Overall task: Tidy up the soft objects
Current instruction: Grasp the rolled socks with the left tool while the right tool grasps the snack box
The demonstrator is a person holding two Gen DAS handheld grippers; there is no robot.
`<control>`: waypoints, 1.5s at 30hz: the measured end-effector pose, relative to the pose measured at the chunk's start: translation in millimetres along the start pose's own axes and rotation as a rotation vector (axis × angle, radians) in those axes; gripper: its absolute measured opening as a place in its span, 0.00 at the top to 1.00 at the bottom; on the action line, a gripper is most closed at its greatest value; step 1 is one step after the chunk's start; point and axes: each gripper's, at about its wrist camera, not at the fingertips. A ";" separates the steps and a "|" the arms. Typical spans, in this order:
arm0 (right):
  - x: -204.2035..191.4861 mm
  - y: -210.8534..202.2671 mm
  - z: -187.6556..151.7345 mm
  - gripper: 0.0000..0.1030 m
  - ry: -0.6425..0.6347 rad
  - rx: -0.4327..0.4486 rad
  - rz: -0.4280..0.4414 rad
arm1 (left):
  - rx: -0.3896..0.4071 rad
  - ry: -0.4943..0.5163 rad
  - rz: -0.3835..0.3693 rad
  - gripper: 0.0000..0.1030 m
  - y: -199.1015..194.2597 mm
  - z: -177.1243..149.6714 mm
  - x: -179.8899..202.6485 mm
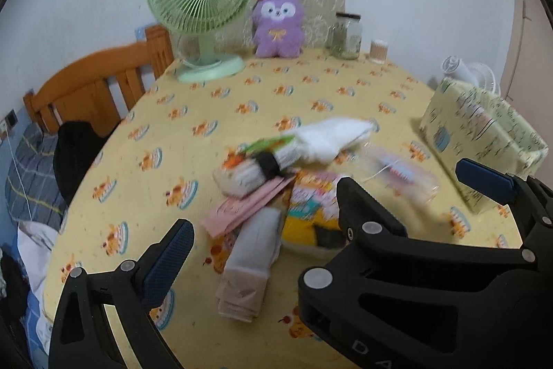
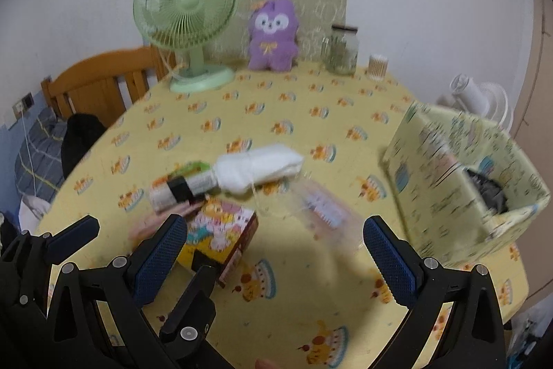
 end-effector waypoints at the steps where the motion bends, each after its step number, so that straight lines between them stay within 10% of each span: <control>1: -3.3 3.9 -3.1 0.00 -0.001 -0.008 0.004 | -0.003 -0.002 0.003 0.02 1.7 -2.7 -2.5; 39: -60.9 67.8 -9.9 0.01 -0.084 -0.189 0.083 | -0.100 -0.100 0.043 0.02 32.3 -14.3 -55.6; 41: -60.6 67.2 -9.5 0.25 -0.080 -0.200 0.068 | -0.098 -0.108 0.041 0.11 30.6 -13.2 -53.9; 42: -59.2 63.7 -9.3 0.39 -0.071 -0.170 0.050 | -0.076 -0.095 0.043 0.47 26.7 -12.3 -50.0; 43: -58.3 61.3 -8.2 0.74 -0.074 -0.142 0.082 | -0.081 -0.090 0.017 0.66 25.8 -11.0 -47.0; 45: -57.4 62.4 -4.6 0.77 -0.116 -0.142 0.156 | -0.086 -0.065 0.008 0.78 28.2 -9.8 -40.8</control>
Point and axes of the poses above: each gripper's, at about its wrist camera, not at the fingertips, and y roughly the way its jaws point, x to its right, z to its top, and after that the axes turned 15 degrees about -z, right-handed
